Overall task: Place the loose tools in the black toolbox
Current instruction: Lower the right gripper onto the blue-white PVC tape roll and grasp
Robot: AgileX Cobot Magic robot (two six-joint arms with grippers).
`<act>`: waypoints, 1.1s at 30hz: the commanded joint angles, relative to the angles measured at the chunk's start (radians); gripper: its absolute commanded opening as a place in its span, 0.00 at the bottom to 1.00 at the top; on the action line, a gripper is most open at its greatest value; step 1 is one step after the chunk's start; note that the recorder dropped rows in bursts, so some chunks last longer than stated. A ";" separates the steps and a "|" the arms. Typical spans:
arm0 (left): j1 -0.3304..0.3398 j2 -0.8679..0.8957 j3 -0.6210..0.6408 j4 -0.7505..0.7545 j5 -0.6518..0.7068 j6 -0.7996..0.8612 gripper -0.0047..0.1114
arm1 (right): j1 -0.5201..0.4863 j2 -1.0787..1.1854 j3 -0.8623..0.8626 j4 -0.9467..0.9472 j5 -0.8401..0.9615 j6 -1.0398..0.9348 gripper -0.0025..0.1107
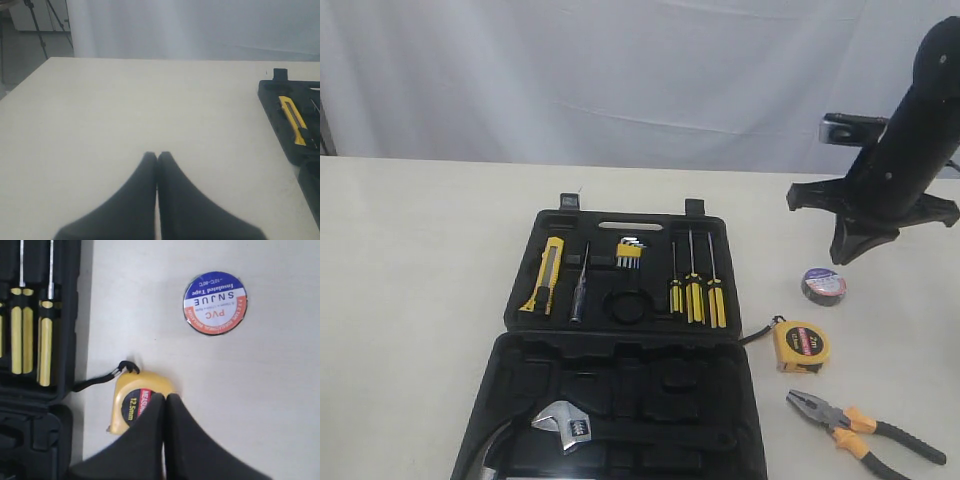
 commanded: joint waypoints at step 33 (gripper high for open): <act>-0.005 -0.001 0.003 0.000 -0.005 -0.006 0.04 | -0.005 0.179 -0.014 -0.066 -0.234 -0.016 0.61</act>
